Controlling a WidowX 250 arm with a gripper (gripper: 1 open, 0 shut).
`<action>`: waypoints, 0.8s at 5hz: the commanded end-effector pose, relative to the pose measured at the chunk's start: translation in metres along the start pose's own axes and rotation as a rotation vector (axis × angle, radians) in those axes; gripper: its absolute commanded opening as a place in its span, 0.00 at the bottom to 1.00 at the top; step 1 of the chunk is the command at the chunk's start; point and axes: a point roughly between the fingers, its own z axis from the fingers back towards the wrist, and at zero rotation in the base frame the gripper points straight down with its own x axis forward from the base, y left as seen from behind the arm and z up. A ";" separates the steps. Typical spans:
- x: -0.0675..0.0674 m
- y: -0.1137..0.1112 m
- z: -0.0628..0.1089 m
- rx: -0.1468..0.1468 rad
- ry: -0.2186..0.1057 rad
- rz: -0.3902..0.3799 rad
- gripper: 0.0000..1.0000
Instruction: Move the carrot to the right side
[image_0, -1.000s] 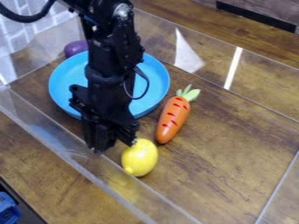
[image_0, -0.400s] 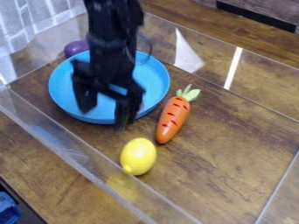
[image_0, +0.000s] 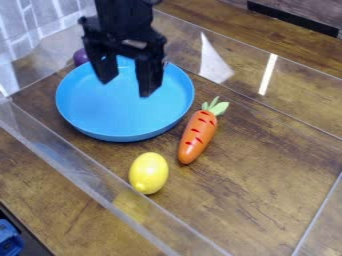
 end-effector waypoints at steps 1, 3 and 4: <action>0.012 0.007 0.008 -0.017 -0.089 -0.064 1.00; 0.005 0.002 0.002 -0.033 -0.073 -0.037 1.00; -0.001 0.000 -0.008 -0.050 -0.069 -0.053 1.00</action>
